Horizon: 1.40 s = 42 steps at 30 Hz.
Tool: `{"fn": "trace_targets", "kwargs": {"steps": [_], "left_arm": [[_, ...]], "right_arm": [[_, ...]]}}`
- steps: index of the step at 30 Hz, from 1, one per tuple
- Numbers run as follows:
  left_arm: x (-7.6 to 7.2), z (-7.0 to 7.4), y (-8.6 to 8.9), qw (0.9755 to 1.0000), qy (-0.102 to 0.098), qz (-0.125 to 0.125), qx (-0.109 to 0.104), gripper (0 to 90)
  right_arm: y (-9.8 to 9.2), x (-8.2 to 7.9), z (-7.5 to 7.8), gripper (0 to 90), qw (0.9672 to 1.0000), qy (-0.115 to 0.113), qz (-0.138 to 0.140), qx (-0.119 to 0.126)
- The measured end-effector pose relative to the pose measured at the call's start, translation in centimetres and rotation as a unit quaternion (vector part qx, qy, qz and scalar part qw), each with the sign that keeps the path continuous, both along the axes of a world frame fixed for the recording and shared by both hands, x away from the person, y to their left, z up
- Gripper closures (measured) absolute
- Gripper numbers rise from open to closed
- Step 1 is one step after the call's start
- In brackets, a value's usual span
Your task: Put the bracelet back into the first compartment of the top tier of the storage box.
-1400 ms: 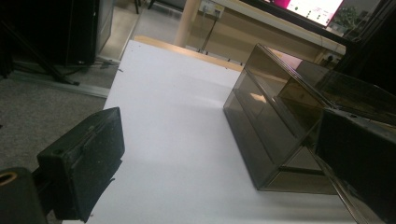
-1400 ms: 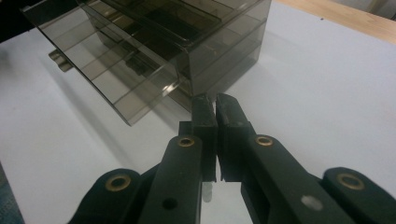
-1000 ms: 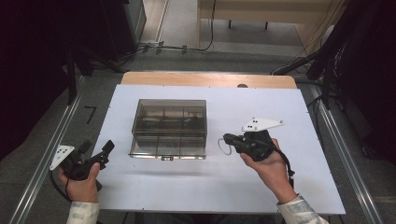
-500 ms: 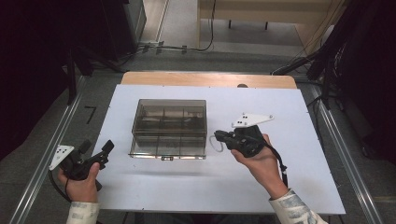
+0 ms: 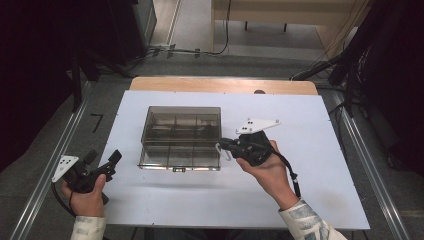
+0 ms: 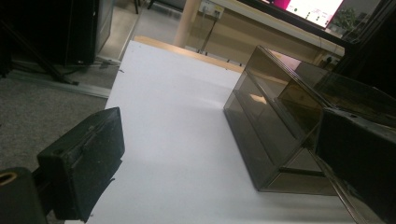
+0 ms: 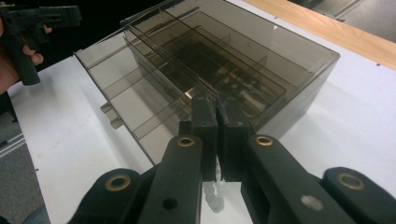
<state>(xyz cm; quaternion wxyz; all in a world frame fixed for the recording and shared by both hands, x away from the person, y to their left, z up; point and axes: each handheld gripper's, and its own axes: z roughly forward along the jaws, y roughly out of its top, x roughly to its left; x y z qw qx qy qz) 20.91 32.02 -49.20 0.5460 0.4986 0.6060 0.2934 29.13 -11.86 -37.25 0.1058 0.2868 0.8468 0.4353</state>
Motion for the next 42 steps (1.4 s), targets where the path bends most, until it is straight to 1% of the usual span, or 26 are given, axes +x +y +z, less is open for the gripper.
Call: {"fn": "trace_targets", "kwargs": {"steps": [10, 14, 18, 28, 39, 42], "left_arm": [[0.0, 0.0, 0.0, 1.0, -0.001, 0.0, 0.0, 2.4], [0.0, 0.0, 0.0, 1.0, -0.001, 0.0, -0.001, 2.4], [0.0, 0.0, 0.1, 1.0, -0.002, 0.0, -0.002, 2.4], [0.0, 0.0, 0.2, 1.0, -0.003, 0.001, -0.005, 2.4], [0.0, 0.0, 0.2, 1.0, -0.002, -0.002, -0.006, 2.4], [0.0, 0.0, 0.2, 1.0, -0.003, -0.002, -0.006, 2.4]], "right_arm": [[1.6, 0.1, 0.3, 84.7, 0.9999, 0.0, 0.012, 0.005], [2.8, 0.1, 0.6, 84.7, 0.9997, -0.001, 0.023, 0.008], [3.5, 0.1, 0.5, 84.8, 0.9995, 0.0, 0.03, 0.008], [5.8, 0.4, 0.5, 84.7, 0.9987, 0.003, 0.05, 0.011], [8.0, 0.5, 0.9, 84.8, 0.9974, 0.0, 0.07, 0.015], [8.6, 0.5, 0.9, 84.8, 0.9971, 0.002, 0.074, 0.015]]}}
